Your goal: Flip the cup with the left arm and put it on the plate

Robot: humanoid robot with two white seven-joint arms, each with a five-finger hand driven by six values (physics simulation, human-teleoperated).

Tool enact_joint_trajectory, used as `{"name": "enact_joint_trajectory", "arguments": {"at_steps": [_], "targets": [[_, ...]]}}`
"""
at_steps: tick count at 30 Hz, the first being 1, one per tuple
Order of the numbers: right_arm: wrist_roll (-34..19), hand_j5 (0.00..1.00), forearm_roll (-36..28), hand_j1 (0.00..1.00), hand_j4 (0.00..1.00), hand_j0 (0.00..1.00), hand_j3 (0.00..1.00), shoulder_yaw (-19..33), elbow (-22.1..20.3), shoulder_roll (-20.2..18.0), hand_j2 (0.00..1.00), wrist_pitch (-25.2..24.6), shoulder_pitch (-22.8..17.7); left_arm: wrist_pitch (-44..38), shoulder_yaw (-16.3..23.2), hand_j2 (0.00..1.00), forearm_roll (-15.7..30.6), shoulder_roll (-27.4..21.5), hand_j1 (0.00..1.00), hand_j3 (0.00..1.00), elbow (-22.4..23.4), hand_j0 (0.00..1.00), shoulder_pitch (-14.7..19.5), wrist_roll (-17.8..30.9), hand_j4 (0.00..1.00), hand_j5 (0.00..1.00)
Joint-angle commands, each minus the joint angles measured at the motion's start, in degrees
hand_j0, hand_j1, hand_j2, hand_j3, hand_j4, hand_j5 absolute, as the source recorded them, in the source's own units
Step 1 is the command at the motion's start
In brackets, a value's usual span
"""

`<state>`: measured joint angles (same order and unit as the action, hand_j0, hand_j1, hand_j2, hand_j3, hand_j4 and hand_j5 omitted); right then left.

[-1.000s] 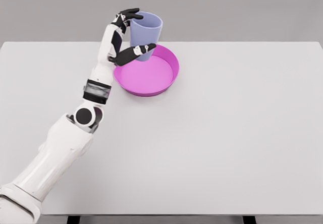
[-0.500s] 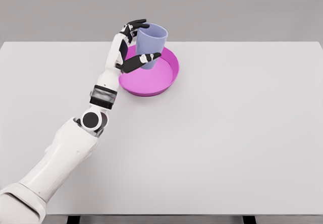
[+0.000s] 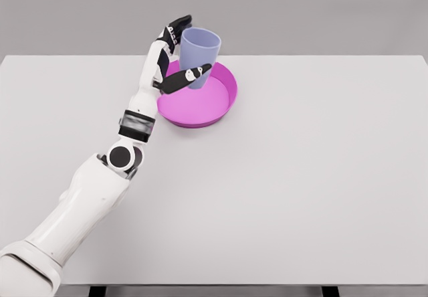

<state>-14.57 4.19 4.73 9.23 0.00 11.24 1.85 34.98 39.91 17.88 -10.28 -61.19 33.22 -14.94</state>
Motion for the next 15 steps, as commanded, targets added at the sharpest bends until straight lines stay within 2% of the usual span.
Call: {"name": "enact_joint_trajectory", "arguments": {"at_steps": [1,7,9,11,14,15], "targets": [[0.0,1.0,0.0,1.0,1.0,1.0,1.0,0.0,0.0,0.0,1.0,0.0,0.0,0.0,0.0,0.91,0.0,0.1,0.91,0.91,-0.1,0.91,0.0,0.0,0.91,0.91],[0.0,1.0,0.0,1.0,1.0,1.0,1.0,-0.1,0.0,0.0,1.0,0.0,0.0,0.0,-0.8,0.95,0.4,-0.5,0.95,0.95,-0.6,0.95,0.0,-0.2,0.95,0.95],[0.0,1.0,0.0,1.0,1.0,1.0,1.0,0.0,0.0,0.0,1.0,0.0,0.0,0.0,-0.8,0.94,2.2,-1.0,0.94,0.94,-3.9,0.94,-0.3,-0.2,0.94,0.94],[0.0,1.0,0.0,1.0,1.0,1.0,1.0,0.0,0.0,0.0,1.0,0.0,0.0,0.0,-0.7,0.94,3.8,-4.0,0.94,0.94,-6.7,0.94,-0.3,-0.2,0.94,0.94],[0.0,1.0,0.0,1.0,1.0,1.0,1.0,0.0,0.0,0.0,1.0,0.0,0.0,0.0,-0.5,0.95,6.9,-6.9,0.95,0.95,-7.9,0.95,-0.2,-0.2,0.95,0.95],[0.0,1.0,0.0,1.0,1.0,1.0,1.0,0.0,0.0,0.0,1.0,0.0,0.0,0.0,-0.1,0.98,8.7,-8.5,0.98,0.98,-8.7,0.98,-0.1,-0.2,0.98,0.98]]}}
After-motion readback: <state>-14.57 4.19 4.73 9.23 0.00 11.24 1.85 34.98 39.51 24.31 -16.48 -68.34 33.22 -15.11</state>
